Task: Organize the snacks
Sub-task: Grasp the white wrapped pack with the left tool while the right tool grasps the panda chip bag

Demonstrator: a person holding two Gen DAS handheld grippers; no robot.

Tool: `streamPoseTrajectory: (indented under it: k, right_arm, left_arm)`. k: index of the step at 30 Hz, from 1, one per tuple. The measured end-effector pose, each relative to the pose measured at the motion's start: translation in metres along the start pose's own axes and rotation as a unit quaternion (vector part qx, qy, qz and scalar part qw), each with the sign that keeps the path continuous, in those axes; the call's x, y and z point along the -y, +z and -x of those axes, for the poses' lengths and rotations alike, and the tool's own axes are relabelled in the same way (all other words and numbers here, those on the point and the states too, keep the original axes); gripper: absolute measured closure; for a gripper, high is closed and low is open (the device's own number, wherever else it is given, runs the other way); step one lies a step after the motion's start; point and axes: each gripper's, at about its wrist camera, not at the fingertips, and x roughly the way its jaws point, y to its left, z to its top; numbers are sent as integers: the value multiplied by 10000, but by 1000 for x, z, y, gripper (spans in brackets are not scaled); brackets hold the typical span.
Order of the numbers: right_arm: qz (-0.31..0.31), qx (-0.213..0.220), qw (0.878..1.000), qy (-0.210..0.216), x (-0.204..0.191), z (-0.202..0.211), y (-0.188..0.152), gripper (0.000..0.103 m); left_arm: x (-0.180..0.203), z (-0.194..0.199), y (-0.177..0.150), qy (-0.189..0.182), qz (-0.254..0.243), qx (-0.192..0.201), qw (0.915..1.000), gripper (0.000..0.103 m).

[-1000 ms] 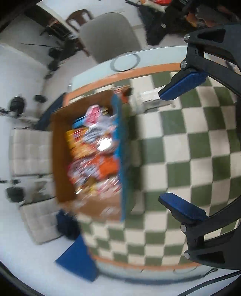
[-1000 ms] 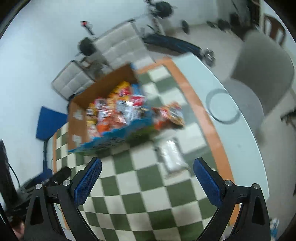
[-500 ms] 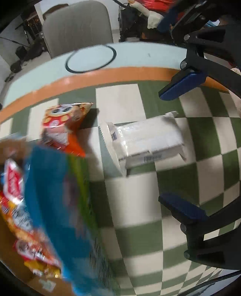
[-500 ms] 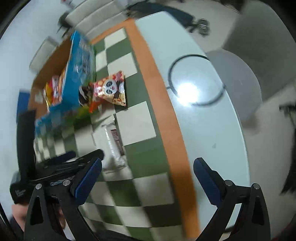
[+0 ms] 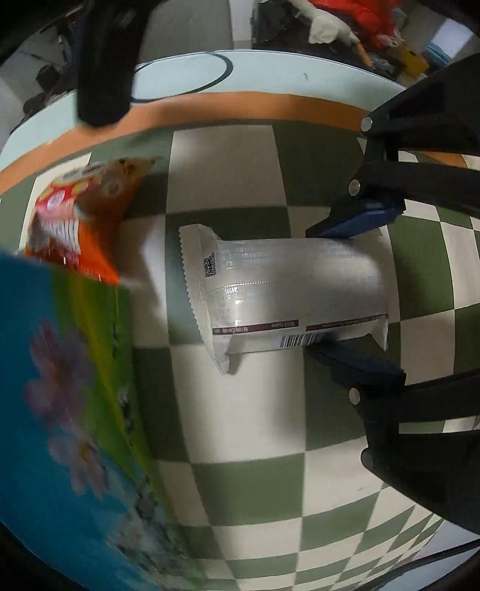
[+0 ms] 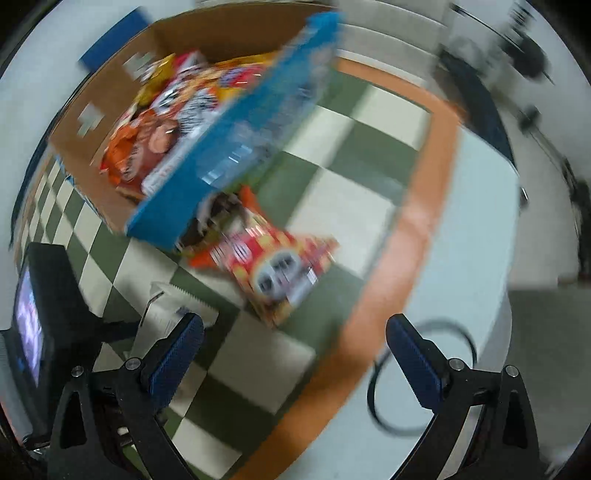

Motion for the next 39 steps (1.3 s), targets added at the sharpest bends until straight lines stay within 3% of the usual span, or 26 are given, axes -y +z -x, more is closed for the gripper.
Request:
streamPoseTrajectory:
  k: [8,14,19,25,27,32,36,39]
  right_arm:
    - [1648,-269,9854,-334,-34,-36,30,2]
    - [1782,-368,9832,-123,-32,-51,37,3]
    - [1096,-337,9934,-5,-12,-49,31,17]
    - [-238,-521,9980,256,22,-41,13,31]
    - [-741,-668,9942,404,31,-40,4,35]
    - [-2123,-1280,9647,888,57,-39,-26,36]
    - [-2444,-1518,9513,1112,61,-36,-50,35]
    - [-2376,-1482,9558,892,54,-34,-57,31]
  left_arm:
    - [-12,1,-14,-53,352,71,9993,50]
    - [-22,1,-14,19,412,110,9991,50]
    - [-29,3,-20,63,461,121,9988,50]
    - [-35,8,-23,190,387,159,9989,50]
    - [-40,9,-25,223,381,167,9989,50]
    - [-46,9,-34,291,362,165,9988,50]
    - [-65,10,-41,347,413,177,9984,50]
    - [-75,15,-45,412,429,212,9980,50]
